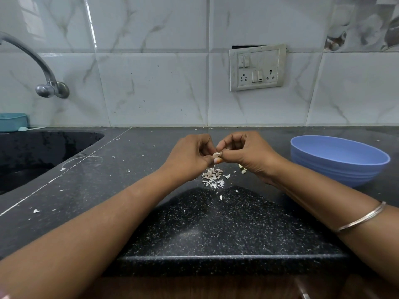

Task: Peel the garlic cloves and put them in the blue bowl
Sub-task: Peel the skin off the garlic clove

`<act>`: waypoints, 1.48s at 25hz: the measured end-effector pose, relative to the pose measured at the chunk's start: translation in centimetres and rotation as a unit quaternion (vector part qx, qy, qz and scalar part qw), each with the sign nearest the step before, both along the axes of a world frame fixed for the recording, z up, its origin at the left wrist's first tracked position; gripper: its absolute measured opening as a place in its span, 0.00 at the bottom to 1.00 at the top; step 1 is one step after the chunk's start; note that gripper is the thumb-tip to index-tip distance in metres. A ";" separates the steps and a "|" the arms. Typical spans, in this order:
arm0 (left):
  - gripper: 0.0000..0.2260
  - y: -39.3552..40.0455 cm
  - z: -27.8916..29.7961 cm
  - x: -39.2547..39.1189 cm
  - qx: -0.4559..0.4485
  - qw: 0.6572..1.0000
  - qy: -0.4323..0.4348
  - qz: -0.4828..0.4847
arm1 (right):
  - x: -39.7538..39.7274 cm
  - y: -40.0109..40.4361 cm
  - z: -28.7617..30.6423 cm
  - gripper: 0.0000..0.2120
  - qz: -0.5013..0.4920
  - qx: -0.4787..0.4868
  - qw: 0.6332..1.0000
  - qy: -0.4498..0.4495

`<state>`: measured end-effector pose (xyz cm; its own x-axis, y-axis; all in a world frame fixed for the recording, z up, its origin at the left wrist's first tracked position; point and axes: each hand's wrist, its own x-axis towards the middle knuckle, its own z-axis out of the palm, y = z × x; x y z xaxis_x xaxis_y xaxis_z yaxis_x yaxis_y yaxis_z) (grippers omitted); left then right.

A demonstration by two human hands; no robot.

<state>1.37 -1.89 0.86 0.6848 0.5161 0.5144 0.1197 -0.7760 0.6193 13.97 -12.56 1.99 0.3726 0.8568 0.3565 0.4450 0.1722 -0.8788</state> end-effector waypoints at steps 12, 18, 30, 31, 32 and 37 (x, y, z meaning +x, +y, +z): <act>0.04 0.1 0.4 -0.1 -0.173 0.980 -0.046 -0.092 | 0.1 0.1 -0.1 0.08 0.025 -0.003 0.990 0.136; 0.04 0.2 0.5 -0.2 -0.264 0.953 -0.080 -0.122 | -0.1 -0.1 0.4 0.11 0.013 0.004 0.992 0.123; 0.06 2.6 1.4 -1.5 -0.379 0.891 -0.235 -0.085 | 0.0 0.3 -0.1 0.07 -0.001 -0.021 0.996 0.088; 0.07 2.6 1.4 -1.5 -0.382 0.890 -0.234 -0.086 | 0.0 0.4 -0.2 0.06 0.003 -0.022 0.996 0.089; 0.06 2.5 1.4 -1.4 -0.385 0.890 -0.227 -0.089 | 0.0 0.4 -0.3 0.05 0.008 -0.022 0.996 0.090; 0.08 1.8 1.0 -1.1 -0.399 0.893 -0.173 -0.115 | 0.3 0.5 -0.5 0.03 0.021 -0.014 0.995 0.093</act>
<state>0.24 -0.13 1.86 0.6916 0.6789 0.2466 -0.2908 -0.0508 0.9554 14.28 -12.05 1.51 0.3943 0.8814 0.2600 0.2666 0.1611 -0.9502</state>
